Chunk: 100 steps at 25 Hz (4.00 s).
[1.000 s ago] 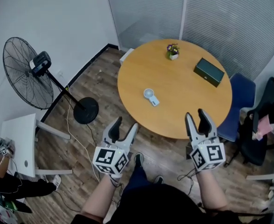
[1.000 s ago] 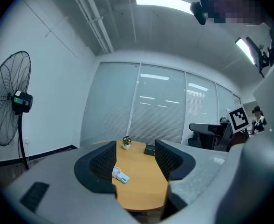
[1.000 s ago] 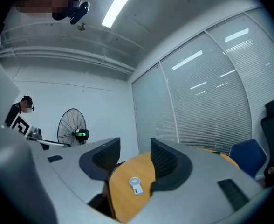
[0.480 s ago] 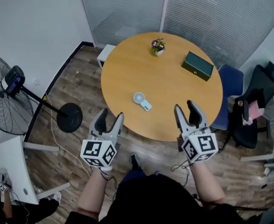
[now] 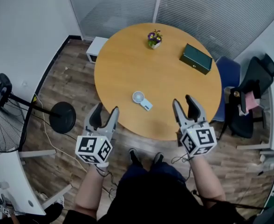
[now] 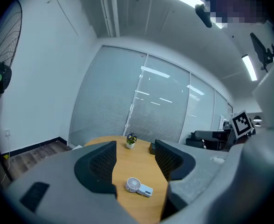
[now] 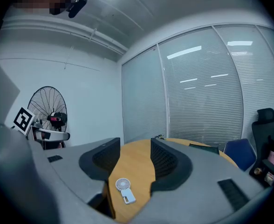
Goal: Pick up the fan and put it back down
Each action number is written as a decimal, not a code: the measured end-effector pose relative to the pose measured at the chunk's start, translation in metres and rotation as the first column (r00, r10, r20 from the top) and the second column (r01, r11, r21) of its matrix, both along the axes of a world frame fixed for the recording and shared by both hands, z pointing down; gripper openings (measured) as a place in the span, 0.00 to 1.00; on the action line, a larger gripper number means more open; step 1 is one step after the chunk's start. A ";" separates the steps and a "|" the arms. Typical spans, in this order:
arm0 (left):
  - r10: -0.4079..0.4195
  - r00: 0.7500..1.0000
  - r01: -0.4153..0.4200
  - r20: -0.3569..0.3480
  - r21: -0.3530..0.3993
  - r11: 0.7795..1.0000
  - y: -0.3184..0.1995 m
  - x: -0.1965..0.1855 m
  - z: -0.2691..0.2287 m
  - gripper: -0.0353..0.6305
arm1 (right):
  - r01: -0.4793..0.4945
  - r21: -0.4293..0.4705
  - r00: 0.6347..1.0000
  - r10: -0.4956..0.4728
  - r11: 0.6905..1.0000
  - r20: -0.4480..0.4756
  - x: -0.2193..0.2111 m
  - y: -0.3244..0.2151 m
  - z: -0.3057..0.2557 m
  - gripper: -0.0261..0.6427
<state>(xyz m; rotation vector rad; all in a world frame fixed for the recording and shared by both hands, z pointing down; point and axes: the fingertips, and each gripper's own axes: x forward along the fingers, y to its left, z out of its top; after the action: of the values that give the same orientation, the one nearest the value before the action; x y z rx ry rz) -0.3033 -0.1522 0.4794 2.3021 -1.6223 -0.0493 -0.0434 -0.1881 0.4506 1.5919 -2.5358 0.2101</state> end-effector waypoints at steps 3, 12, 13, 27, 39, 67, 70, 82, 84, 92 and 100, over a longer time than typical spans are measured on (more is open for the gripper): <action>0.000 1.000 0.000 0.000 -0.024 1.000 -0.012 -0.002 0.012 0.44 | 0.010 -0.047 1.000 -0.011 0.999 -0.019 -0.006 -0.015 0.023 0.36; -0.043 0.998 0.048 0.052 -0.097 0.994 -0.042 0.006 0.040 0.44 | 0.134 -0.214 0.985 -0.153 0.968 -0.075 -0.028 -0.062 0.122 0.36; -0.053 0.997 0.059 0.058 -0.104 0.993 -0.046 0.006 0.041 0.44 | 0.161 -0.245 0.978 -0.188 0.956 -0.090 -0.034 -0.066 0.137 0.36; -0.199 0.978 0.207 0.058 -0.244 0.948 -0.049 -0.004 0.085 0.44 | 0.358 -0.592 0.820 -0.546 0.723 -0.171 -0.093 -0.079 0.312 0.44; -0.250 0.966 0.256 0.058 -0.269 0.928 -0.029 -0.027 0.090 0.44 | 0.324 -0.655 0.743 -0.612 0.682 -0.270 -0.121 -0.081 0.353 0.39; 0.001 0.999 -0.008 -0.032 -0.204 0.979 -0.002 0.004 0.065 0.42 | 0.079 -0.384 0.995 -0.095 0.920 -0.024 -0.024 -0.080 0.175 0.37; 0.034 0.999 -0.040 -0.034 -0.194 0.980 0.003 0.006 0.063 0.42 | 0.046 -0.327 0.999 -0.049 0.944 0.001 -0.014 -0.072 0.141 0.37; 0.155 0.985 -0.165 -0.076 -0.148 0.975 0.009 0.031 0.058 0.42 | -0.062 -0.151 0.994 0.075 0.987 0.080 0.022 -0.025 0.039 0.37; 0.161 0.983 -0.173 -0.087 -0.142 0.975 0.008 0.034 0.057 0.42 | -0.066 -0.126 0.993 0.077 0.990 0.089 0.023 -0.019 0.023 0.37; 0.184 0.977 -0.197 -0.104 -0.125 0.972 -0.003 0.056 0.052 0.42 | -0.066 -0.079 0.969 0.082 0.995 0.231 0.047 -0.013 -0.010 0.37; 0.170 0.981 -0.182 -0.092 -0.137 0.974 -0.017 0.092 0.054 0.41 | -0.086 -0.062 0.964 0.099 0.994 0.249 0.100 -0.026 -0.018 0.37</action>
<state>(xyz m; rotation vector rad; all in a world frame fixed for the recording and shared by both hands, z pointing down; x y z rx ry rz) -0.2116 -0.1690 0.5331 2.2911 -1.3322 0.0172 0.0563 -0.2140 0.4326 1.7671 -2.6127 0.5146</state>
